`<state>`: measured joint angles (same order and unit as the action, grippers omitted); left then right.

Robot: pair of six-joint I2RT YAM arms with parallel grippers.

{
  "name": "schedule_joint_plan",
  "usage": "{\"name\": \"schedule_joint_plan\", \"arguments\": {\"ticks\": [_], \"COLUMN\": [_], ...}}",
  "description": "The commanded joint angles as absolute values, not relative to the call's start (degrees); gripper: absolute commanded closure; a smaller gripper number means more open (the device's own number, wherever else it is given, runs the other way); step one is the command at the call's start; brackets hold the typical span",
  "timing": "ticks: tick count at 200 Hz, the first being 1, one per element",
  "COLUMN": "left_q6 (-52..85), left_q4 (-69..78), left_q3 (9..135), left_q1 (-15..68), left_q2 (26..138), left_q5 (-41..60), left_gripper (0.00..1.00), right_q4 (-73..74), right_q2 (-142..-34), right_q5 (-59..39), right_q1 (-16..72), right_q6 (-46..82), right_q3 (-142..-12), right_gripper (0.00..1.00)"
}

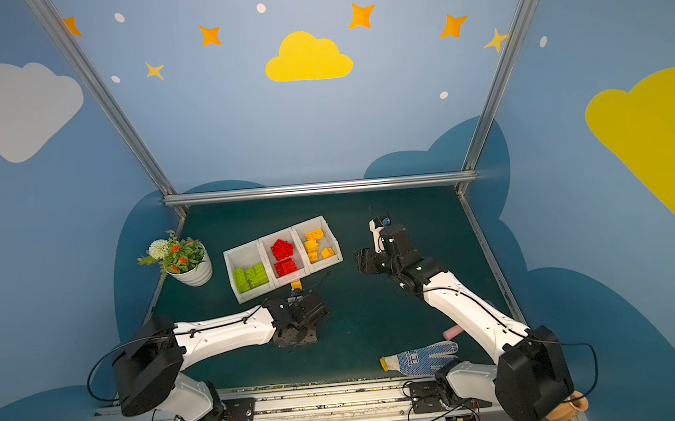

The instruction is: Sort the legos into containers by color

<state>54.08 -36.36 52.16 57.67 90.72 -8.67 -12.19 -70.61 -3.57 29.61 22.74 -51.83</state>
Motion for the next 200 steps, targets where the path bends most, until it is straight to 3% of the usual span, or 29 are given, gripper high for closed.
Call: {"name": "schedule_joint_plan", "arguments": {"ticks": [1, 82, 149, 200], "left_q6": [55.79, 56.87, 55.92, 55.12], "left_q4": [-38.90, -39.81, -38.72, -37.27], "left_q3": [52.21, 51.06, 52.62, 53.26], "left_q1": [58.09, 58.03, 57.76, 56.56], "left_q2": [91.58, 90.86, 92.37, 93.60], "left_q5": [-9.52, -11.60, -12.24, -11.78], "left_gripper": [0.41, 0.50, 0.45, 0.51], "right_q4": [-9.65, -8.46, -8.53, -8.78], "right_q2": [-69.48, -70.71, -71.61, -72.23], "right_q5": [-2.54, -4.41, -4.47, -4.84], "right_q1": [29.64, 29.63, 29.64, 29.71], "right_q6": [23.78, 24.04, 23.71, 23.12], "right_q3": [-51.05, -50.80, -50.89, -51.24], "right_gripper": [0.29, 0.29, 0.29, 0.28]}}
